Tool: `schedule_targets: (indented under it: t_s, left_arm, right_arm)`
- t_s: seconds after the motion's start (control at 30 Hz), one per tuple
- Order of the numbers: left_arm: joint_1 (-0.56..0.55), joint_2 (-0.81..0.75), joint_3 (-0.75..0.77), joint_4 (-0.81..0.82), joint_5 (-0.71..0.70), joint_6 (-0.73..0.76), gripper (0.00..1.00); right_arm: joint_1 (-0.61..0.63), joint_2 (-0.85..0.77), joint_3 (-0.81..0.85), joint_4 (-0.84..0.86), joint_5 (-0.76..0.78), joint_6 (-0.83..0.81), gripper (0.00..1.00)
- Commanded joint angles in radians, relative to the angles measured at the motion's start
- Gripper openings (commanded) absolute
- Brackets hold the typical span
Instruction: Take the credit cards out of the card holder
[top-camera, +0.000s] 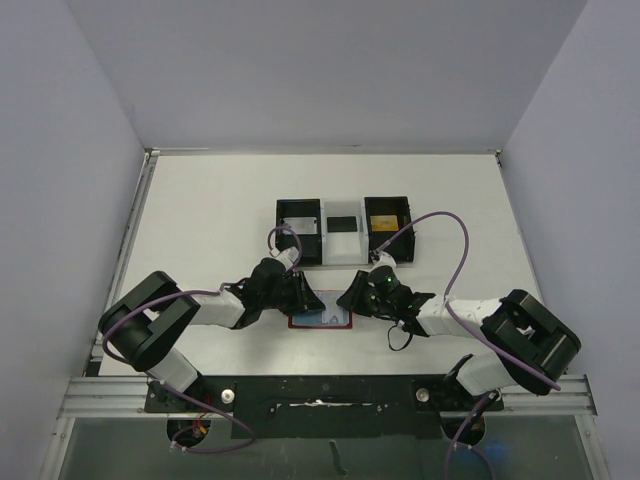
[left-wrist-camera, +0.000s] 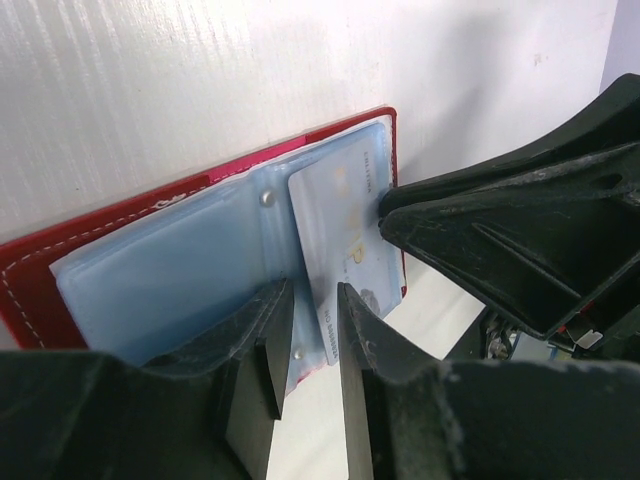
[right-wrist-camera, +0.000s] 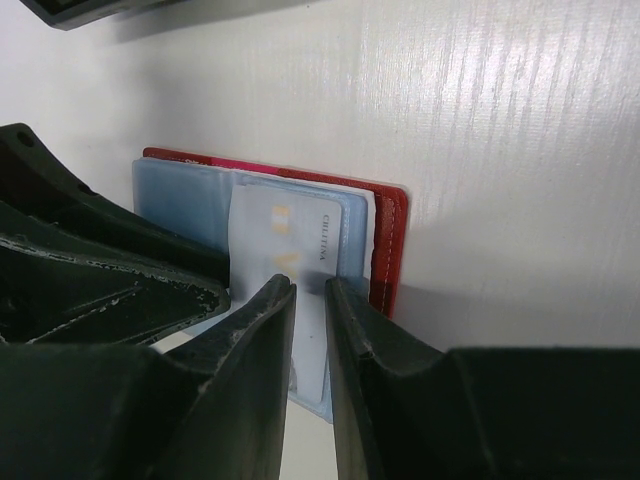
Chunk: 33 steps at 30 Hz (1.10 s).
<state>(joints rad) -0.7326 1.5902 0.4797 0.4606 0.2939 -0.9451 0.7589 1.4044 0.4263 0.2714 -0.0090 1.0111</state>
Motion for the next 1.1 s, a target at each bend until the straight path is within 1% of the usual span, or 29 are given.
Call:
schedule_targets:
  t_s: [0.0,0.2,0.5,0.57,0.77,0.93,1.07]
  left_arm:
    - [-0.004,-0.001,0.003,0.008,-0.024,0.000,0.24]
    - [-0.004,0.003,-0.011,0.082,0.010,-0.026,0.13]
    - [-0.004,0.031,-0.016,0.194,0.084,-0.059,0.12]
    - [-0.004,0.026,-0.017,0.187,0.081,-0.058,0.11]
    - [-0.002,-0.006,-0.021,0.126,0.043,-0.049,0.00]
    - [-0.001,-0.012,-0.015,0.119,0.047,-0.045,0.00]
    - [-0.001,-0.021,-0.019,0.105,0.037,-0.045,0.00]
  right_arm:
    - [0.002,0.021,-0.009,-0.064,0.026,-0.009,0.22]
    - [0.001,0.011,-0.016,-0.063,0.030,-0.002,0.22]
    - [0.002,0.016,-0.014,-0.056,0.021,-0.002,0.22]
    - [0.002,0.017,-0.012,-0.057,0.021,-0.001,0.22]
    - [0.001,0.015,-0.012,-0.060,0.022,-0.002,0.22]
    - [0.001,0.004,-0.011,-0.064,0.020,-0.003,0.23]
    - [0.002,-0.001,-0.005,-0.061,0.011,-0.014,0.25]
